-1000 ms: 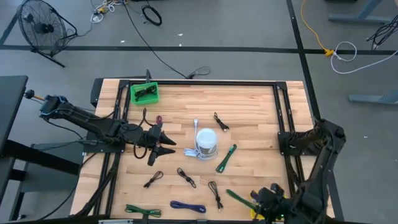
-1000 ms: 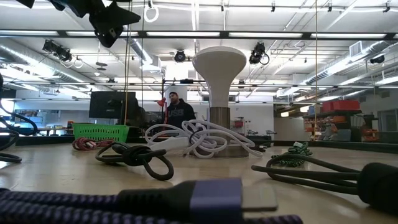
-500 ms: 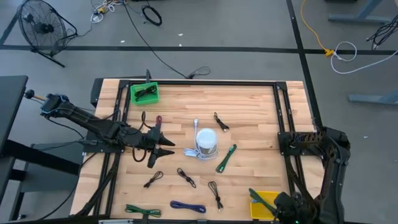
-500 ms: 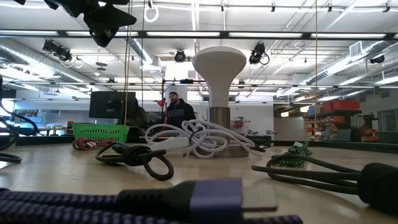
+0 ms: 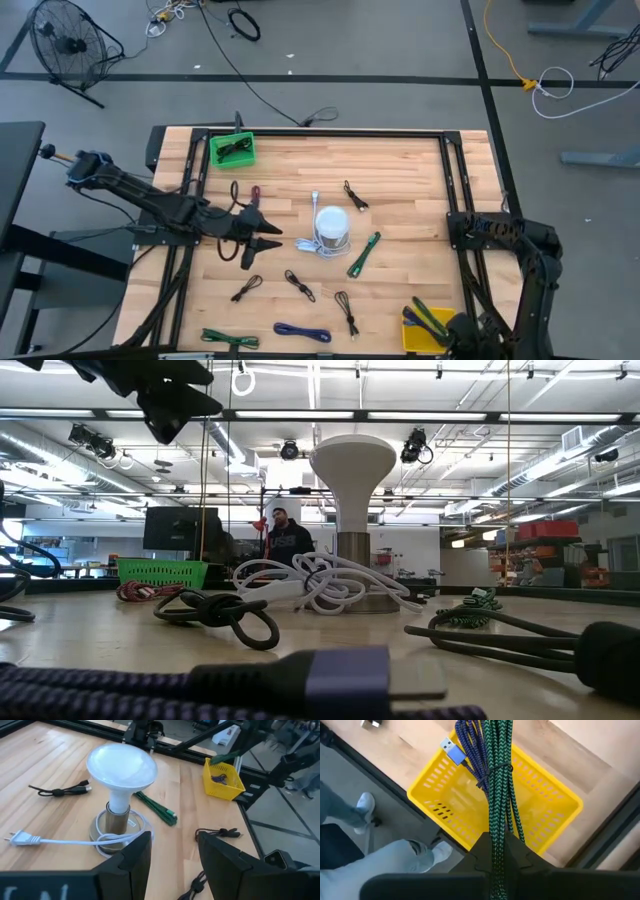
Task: Pick & Place USB Port
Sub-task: Put the green black charger cable into the yellow basket
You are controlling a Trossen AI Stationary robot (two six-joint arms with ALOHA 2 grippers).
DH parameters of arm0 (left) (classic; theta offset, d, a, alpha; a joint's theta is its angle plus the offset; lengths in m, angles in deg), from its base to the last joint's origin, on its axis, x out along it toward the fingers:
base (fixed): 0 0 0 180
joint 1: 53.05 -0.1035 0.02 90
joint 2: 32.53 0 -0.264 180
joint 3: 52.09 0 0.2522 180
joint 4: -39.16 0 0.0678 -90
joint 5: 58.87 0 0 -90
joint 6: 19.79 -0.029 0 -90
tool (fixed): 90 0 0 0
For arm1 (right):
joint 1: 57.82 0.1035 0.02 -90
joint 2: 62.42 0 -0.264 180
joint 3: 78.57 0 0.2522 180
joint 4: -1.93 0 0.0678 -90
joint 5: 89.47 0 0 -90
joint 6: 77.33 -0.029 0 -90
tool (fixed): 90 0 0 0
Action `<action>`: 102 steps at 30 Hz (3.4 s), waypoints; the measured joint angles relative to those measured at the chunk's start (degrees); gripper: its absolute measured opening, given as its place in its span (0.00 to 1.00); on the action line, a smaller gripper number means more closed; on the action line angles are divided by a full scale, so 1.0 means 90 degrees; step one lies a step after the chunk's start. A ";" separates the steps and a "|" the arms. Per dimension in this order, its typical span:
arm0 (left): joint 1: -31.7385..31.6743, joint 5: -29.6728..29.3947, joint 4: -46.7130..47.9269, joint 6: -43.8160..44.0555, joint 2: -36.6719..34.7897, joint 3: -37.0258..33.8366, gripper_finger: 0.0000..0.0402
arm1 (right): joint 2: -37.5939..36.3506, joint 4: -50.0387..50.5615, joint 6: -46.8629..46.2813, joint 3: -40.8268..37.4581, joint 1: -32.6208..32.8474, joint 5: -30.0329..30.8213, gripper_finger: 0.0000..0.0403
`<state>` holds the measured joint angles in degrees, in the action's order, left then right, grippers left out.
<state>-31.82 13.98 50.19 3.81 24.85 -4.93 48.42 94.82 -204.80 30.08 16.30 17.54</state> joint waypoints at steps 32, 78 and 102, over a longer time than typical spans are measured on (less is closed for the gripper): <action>0.0029 -0.0023 -0.0042 0.0310 0.0506 -0.0004 0.42 | 0.0460 -0.0277 0.0025 -0.0086 -0.0005 -0.0165 0.17; 0.0431 -0.0139 -0.0049 0.0334 0.0501 -0.0010 0.42 | 0.0256 -0.0604 0.0457 -0.0474 -0.0384 -0.0277 0.16; 0.0951 -0.0476 -0.0050 0.0492 0.0501 -0.0010 0.42 | 0.0581 -0.0597 0.1116 -0.0478 -0.0817 0.0532 0.16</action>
<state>-23.25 9.70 49.74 8.24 29.36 -5.01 53.65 89.45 -194.75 25.78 8.95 22.33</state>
